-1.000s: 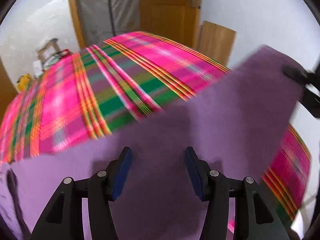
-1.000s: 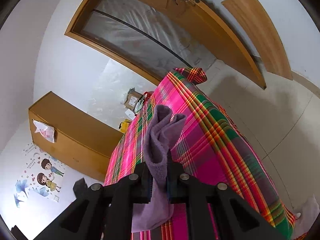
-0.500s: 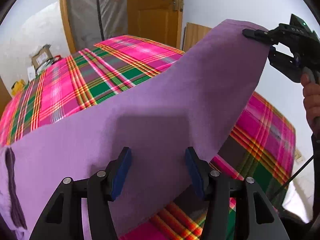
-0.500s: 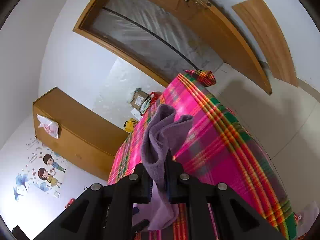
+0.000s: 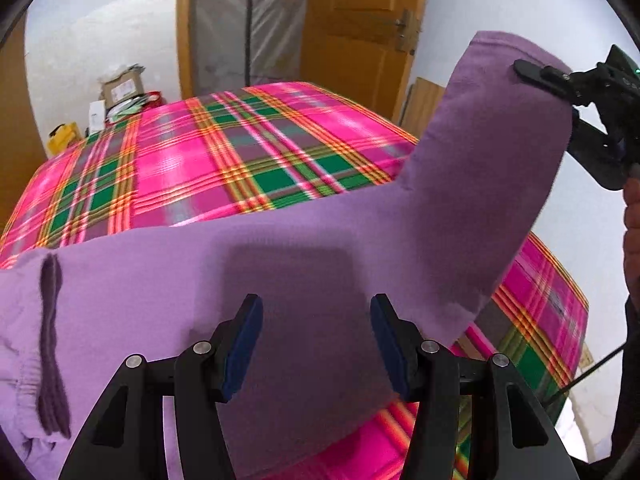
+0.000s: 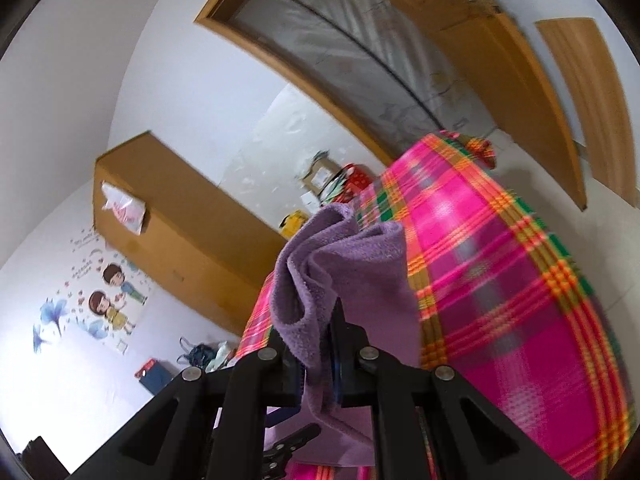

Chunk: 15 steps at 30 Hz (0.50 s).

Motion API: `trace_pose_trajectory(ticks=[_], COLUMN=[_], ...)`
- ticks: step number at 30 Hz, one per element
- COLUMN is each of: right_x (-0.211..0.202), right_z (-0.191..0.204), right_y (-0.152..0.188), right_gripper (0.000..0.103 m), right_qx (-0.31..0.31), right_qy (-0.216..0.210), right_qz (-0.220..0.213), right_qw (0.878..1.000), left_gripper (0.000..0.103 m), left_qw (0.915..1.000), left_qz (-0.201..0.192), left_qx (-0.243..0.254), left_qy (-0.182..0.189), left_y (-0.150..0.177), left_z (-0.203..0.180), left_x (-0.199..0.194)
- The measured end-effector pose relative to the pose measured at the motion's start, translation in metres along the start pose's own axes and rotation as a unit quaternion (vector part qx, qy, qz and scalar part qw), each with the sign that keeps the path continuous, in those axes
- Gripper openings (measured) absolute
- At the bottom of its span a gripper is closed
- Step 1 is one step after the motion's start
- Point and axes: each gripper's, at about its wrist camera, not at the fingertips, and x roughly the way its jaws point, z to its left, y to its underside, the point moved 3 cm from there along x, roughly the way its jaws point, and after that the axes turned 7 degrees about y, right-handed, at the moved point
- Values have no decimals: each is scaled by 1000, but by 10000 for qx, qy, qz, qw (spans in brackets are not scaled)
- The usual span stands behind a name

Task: Fold clothes
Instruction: 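Raise the held sweater end higher with the right gripper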

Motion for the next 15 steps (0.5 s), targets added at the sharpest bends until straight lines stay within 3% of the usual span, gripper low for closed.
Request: trace_pose_trajectory(ticks=[15], right_x=[100], right_z=[73], right_y=[42], right_gripper=[10], right_qx=[-698], right_qy=[-221], right_qz=[915], right_qw=[9931], left_gripper=[58], left_qw=[9926], left_qz=[-98], left_qx=[-845], left_qy=[-862], left_y=[20], left_z=[71], left_x=[-30])
